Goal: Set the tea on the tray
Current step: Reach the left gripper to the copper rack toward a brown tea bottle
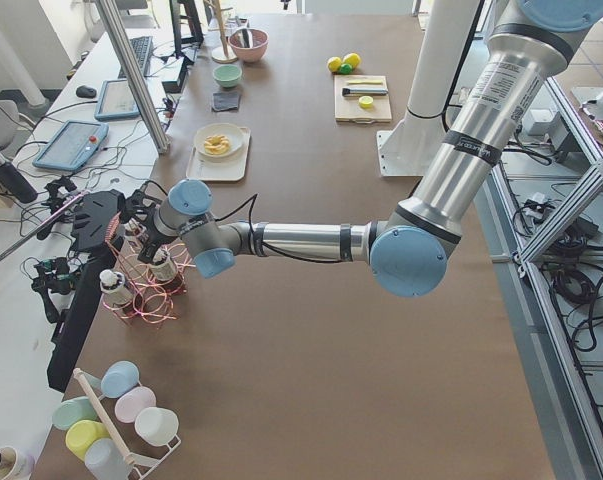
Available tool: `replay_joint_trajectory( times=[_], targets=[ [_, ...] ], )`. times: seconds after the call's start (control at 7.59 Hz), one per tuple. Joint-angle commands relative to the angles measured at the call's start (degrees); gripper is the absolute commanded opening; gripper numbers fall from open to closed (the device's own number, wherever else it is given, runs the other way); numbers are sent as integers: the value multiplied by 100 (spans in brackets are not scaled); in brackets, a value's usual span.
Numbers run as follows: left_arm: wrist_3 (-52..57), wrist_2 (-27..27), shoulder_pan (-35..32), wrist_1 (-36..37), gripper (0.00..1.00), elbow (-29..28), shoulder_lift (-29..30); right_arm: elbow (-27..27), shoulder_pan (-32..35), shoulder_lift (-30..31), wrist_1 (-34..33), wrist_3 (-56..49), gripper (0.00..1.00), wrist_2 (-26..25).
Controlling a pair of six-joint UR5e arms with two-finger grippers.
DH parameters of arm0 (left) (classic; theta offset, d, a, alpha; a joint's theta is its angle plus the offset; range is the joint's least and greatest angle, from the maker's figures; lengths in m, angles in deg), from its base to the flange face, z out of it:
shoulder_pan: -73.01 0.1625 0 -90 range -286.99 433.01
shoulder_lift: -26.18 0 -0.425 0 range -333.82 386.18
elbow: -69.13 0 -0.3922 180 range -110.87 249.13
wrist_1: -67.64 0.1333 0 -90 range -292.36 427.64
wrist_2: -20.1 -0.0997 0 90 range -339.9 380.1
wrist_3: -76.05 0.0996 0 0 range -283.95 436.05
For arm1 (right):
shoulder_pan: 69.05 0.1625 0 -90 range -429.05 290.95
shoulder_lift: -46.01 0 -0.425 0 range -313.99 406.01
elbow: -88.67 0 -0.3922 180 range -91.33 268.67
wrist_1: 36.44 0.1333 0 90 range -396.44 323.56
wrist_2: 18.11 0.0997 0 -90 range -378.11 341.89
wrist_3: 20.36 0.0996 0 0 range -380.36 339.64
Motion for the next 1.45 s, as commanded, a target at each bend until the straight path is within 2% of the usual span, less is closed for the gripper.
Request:
replay_joint_trajectory(
  times=[0.0, 0.26, 0.53, 1.32],
  targets=[
    [10, 2, 11, -26, 71, 21, -53, -2, 0, 2, 0, 0, 100, 0],
    [19, 2, 12, -88, 71, 30, -97, -2, 0, 2, 0, 0, 100, 9],
    [19, -7, 12, -114, 62, 39, -115, -2, 0, 2, 0, 0, 100, 9],
    [28, -7, 29, -115, 62, 13, -124, -2, 0, 2, 0, 0, 100, 0]
  ],
)
